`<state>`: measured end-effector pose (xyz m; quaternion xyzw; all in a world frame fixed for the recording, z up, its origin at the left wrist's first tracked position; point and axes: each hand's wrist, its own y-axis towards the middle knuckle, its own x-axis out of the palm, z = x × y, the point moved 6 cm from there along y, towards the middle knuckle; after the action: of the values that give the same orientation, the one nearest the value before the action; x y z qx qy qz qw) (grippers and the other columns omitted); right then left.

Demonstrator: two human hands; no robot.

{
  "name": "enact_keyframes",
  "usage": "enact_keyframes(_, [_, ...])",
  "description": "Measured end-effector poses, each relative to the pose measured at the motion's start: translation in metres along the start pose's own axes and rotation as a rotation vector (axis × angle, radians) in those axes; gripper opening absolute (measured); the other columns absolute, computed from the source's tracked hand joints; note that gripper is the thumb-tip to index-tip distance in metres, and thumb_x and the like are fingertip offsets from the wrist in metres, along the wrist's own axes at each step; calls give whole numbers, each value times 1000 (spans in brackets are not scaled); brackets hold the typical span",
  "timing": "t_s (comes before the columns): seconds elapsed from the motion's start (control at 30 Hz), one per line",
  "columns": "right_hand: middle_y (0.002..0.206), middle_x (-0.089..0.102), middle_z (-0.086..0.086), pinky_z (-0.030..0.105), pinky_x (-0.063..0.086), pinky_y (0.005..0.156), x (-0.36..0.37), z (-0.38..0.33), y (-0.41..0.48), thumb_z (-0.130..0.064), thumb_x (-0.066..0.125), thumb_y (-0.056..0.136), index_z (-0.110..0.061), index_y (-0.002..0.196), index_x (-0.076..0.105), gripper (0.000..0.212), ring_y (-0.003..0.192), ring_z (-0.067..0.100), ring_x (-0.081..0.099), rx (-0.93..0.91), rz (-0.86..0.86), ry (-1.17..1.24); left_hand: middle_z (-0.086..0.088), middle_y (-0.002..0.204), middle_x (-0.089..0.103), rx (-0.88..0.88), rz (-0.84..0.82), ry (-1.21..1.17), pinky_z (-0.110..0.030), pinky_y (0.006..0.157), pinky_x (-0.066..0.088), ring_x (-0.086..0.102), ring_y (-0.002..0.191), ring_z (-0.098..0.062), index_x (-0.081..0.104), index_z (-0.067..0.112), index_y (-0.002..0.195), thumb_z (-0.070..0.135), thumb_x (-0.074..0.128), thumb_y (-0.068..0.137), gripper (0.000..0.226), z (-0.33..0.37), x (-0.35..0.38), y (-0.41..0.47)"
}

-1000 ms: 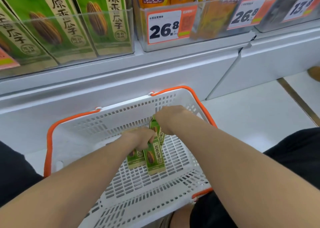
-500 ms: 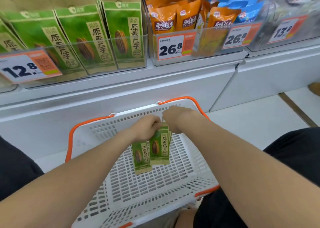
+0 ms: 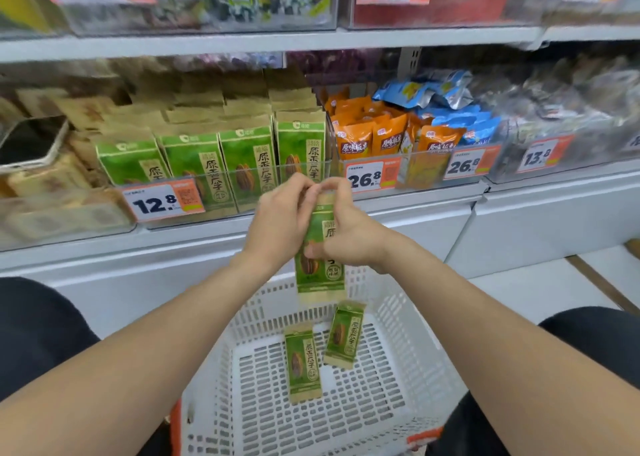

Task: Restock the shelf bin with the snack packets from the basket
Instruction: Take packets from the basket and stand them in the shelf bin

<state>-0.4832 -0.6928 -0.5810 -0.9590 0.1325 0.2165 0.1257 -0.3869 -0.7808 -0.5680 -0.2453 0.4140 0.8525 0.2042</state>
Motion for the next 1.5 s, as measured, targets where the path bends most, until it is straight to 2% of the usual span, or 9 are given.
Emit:
enact_keyframes(0.2, [123,56,-5,47,60,93,-44,-73,-5,3,78,85,-38,137,23,85,109,18,66,-303,271,-41,-5,91,62,118,213,321,-41,63,37,54,85,-29,59,16,100,25,43,110,21,27,-67,54])
enact_keyframes(0.27, [128,48,-6,43,59,95,-61,-96,-8,7,75,85,-34,137,24,84,114,16,62,-449,401,-28,-8,107,60,164,194,406,-43,76,40,51,97,-31,61,14,110,9,52,99,15,24,-74,72])
enact_keyframes(0.37, [133,42,-1,46,56,97,-78,-122,-6,13,67,81,-29,136,26,81,118,20,60,-632,518,5,-8,128,53,128,59,517,-42,87,35,47,113,-33,58,15,129,4,60,89,41,16,-71,91])
enact_keyframes(0.57, [130,45,9,46,62,84,-88,-131,22,11,56,76,-36,123,26,73,117,35,60,-601,505,7,2,118,64,-17,-124,480,-51,104,36,61,112,-27,65,23,123,25,55,107,19,9,-67,113])
enact_keyframes(0.8, [118,55,-1,45,59,81,-88,-127,42,5,73,81,-31,120,35,65,105,16,63,-589,467,-261,3,99,76,-100,-91,452,-50,103,40,65,99,-30,72,32,110,19,50,106,26,-2,-65,114])
enact_keyframes(0.97, [129,58,-7,45,49,104,-82,-122,49,-7,84,80,-41,143,40,85,120,18,57,-591,406,-623,-2,96,79,-78,-2,438,-45,93,43,63,85,-33,79,28,106,20,52,106,28,0,-70,115])
enact_keyframes(1.13, [119,53,-2,49,44,97,-87,-123,50,-30,76,92,-32,135,57,47,112,24,50,-588,557,-799,-1,101,80,-83,31,441,-44,93,45,69,96,-35,82,29,109,25,55,106,27,1,-69,115])
enact_keyframes(1.27, [117,70,-5,48,45,99,-74,-124,57,-19,67,98,-31,132,61,37,111,26,62,-561,420,-917,-2,107,80,-120,28,427,-45,96,49,70,103,-35,82,28,112,21,57,106,27,0,-68,115])
enact_keyframes(1.5, [105,69,-2,41,27,81,-54,-124,55,-2,62,96,-32,135,59,50,104,29,55,-529,458,-1137,2,115,79,-125,27,446,-45,100,46,68,109,-31,80,31,119,33,59,108,24,-2,-68,117])
